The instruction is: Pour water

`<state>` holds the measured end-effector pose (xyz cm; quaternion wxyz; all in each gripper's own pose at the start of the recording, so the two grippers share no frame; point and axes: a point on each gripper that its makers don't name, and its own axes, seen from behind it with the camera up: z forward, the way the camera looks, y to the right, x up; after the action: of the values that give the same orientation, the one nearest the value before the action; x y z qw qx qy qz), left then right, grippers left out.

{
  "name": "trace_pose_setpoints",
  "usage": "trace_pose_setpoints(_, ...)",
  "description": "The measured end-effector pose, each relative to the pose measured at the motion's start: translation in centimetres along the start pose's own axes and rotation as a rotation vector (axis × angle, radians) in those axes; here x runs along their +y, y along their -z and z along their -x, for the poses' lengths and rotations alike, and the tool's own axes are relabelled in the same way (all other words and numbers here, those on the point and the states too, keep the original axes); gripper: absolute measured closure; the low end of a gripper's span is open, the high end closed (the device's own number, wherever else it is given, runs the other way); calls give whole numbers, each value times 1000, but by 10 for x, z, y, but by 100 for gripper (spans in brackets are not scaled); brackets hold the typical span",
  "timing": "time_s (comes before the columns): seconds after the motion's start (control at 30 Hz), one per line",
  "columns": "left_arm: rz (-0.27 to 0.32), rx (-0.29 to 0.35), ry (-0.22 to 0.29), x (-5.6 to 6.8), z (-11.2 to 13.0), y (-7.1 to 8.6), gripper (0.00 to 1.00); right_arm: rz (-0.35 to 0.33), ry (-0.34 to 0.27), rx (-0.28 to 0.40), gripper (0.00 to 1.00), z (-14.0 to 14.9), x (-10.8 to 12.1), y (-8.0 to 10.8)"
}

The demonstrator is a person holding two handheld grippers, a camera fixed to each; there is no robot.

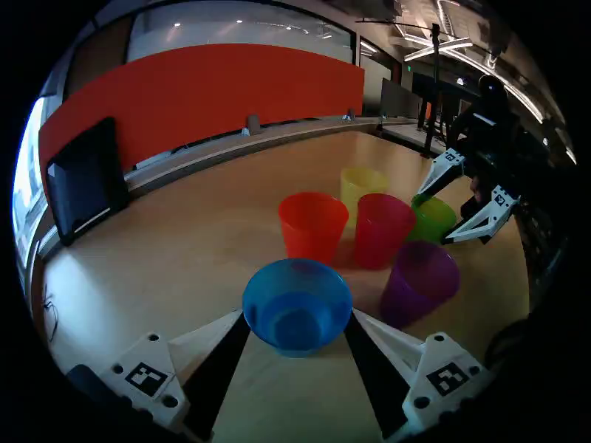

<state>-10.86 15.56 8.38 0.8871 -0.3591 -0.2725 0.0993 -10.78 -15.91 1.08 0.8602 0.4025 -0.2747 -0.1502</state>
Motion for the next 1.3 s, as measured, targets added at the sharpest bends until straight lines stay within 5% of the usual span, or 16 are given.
trace_pose_setpoints(0.6, -21, 52, 7, 0, -18, 17, 15, 13, -16, 52, 8, -15, -1, 9)
trace_pose_setpoints(1.3, -77, 249, -11, 10, -88, 88, 15, 75, -29, 240, 8, -82, -9, 55)
